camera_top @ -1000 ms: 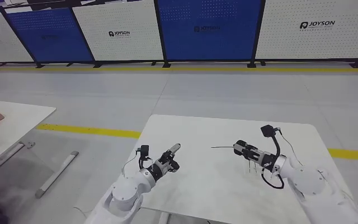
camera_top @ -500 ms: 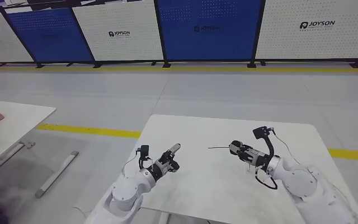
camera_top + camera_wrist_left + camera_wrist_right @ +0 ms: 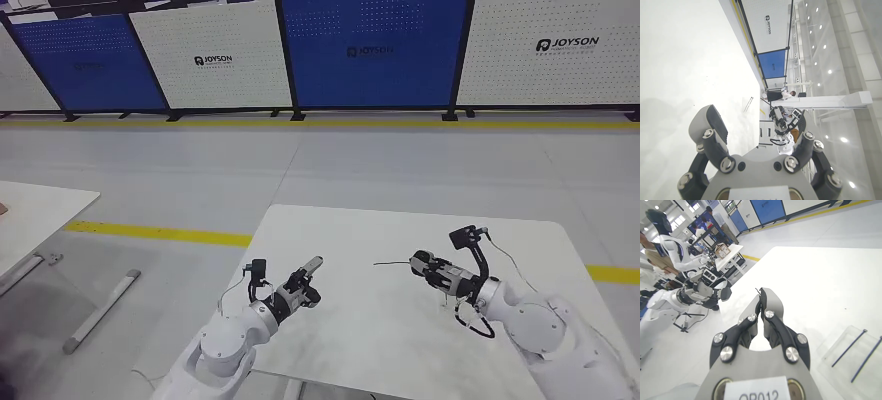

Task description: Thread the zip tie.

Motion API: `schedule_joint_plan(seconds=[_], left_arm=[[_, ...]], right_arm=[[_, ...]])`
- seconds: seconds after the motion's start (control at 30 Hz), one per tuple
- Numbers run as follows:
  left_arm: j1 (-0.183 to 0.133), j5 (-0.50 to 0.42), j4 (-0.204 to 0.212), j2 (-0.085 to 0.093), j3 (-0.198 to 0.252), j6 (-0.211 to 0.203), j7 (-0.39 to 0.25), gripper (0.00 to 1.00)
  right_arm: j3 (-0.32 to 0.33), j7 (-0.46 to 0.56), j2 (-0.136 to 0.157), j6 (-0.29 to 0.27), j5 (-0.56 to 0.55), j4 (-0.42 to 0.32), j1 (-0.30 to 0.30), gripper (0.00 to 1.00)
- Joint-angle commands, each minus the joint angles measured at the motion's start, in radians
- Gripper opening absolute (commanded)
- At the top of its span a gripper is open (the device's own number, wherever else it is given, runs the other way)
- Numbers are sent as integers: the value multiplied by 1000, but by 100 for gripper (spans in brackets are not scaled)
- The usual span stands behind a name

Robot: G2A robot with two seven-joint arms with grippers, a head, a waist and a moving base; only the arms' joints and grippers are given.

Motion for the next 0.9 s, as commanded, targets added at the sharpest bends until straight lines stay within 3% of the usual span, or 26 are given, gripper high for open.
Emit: schedule_joint_plan(seconds=[0.0,0.2,0.3,0.7,0.77,0.87], left_arm=[[0,0,0,0,0,0,0,100],[0,0,0,0,0,0,0,100],[0,0,0,0,0,0,0,100],[-1,-1,2,0,1,-1,2,100],[-6,-34,10,-2,5,10,2,100],[-10,-121,1,-3,-7,59,-31,100]], right_arm=[[-14,-18,4,0,-62,-17,4,0],[-83,-49,29,0,-162,-56,24,0],[-118,-74,46,0,-135,-52,34,0],[-117,-83,46,3,-137,-52,29,0],[-112,-102,45,0,-176,-48,27,0],[-122,-164,50,0,-245,-59,24,0]])
